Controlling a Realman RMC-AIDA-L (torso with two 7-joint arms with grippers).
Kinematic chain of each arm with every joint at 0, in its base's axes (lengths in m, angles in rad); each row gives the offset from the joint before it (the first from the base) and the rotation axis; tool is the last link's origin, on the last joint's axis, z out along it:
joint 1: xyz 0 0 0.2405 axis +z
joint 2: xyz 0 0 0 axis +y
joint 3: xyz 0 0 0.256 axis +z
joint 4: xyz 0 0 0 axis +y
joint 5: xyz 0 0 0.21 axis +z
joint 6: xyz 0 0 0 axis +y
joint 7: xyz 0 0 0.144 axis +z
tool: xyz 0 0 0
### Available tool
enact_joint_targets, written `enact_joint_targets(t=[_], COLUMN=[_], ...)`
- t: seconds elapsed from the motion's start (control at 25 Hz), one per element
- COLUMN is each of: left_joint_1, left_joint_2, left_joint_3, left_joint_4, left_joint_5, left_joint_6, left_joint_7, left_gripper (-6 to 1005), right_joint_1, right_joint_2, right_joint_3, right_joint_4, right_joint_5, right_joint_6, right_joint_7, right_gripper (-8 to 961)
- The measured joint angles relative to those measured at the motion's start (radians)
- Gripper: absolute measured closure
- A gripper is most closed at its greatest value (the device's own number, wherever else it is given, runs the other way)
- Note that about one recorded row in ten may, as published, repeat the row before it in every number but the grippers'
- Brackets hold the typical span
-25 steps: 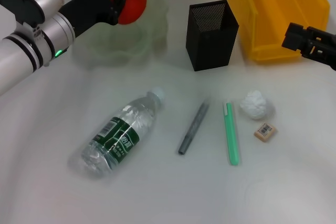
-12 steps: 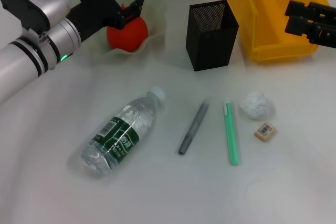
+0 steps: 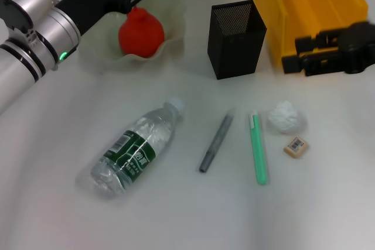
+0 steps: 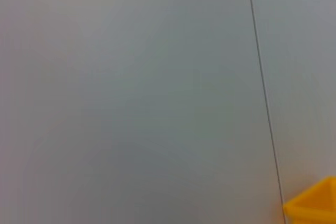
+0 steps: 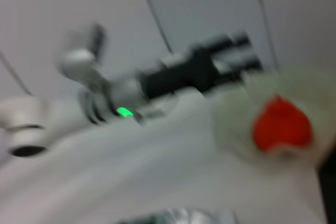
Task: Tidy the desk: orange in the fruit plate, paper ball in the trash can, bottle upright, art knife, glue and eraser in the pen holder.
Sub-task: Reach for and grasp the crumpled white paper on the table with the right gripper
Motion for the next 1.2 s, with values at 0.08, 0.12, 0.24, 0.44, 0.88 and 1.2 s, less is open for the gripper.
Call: enact_joint_targets(t=[0.08, 0.12, 0.24, 0.44, 0.88, 1.2], left_joint_1=[0.002, 0.002, 0.002, -0.001, 0.0, -0.004], left_joint_2=[0.0, 0.0, 0.0, 0.0, 0.0, 0.0], left_joint_3=[0.0, 0.0, -0.001, -0.002, -0.002, -0.003], left_joint_4=[0.0, 0.0, 0.0, -0.004, -0.009, -0.012], left_joint_5=[-0.014, -0.017, -0.027, -0.05, -0.072, -0.074], left_joint_6=[0.017, 0.019, 0.02, 0.022, 0.018, 0.009], left_joint_7=[-0.002, -0.003, -0.005, -0.004, -0.009, -0.008], left_gripper=[264, 264, 264, 265, 266, 267], right_joint_1=[0.018, 0.026, 0.073, 0.151, 0.201, 0.231], right_joint_2=[-0.003, -0.003, -0.003, -0.006, -0.005, -0.005], right_joint_3=[-0.061, -0.076, -0.123, -0.136, -0.201, -0.201], right_joint_4=[-0.014, -0.011, 0.042, 0.19, 0.298, 0.392], right_joint_5=[-0.112, -0.153, -0.328, -0.452, -0.534, -0.53], right_joint_6=[0.037, 0.044, 0.075, 0.139, 0.297, 0.342], right_joint_7=[0.116, 0.138, 0.186, 0.185, 0.143, 0.114], right_gripper=[225, 225, 224, 224, 225, 224])
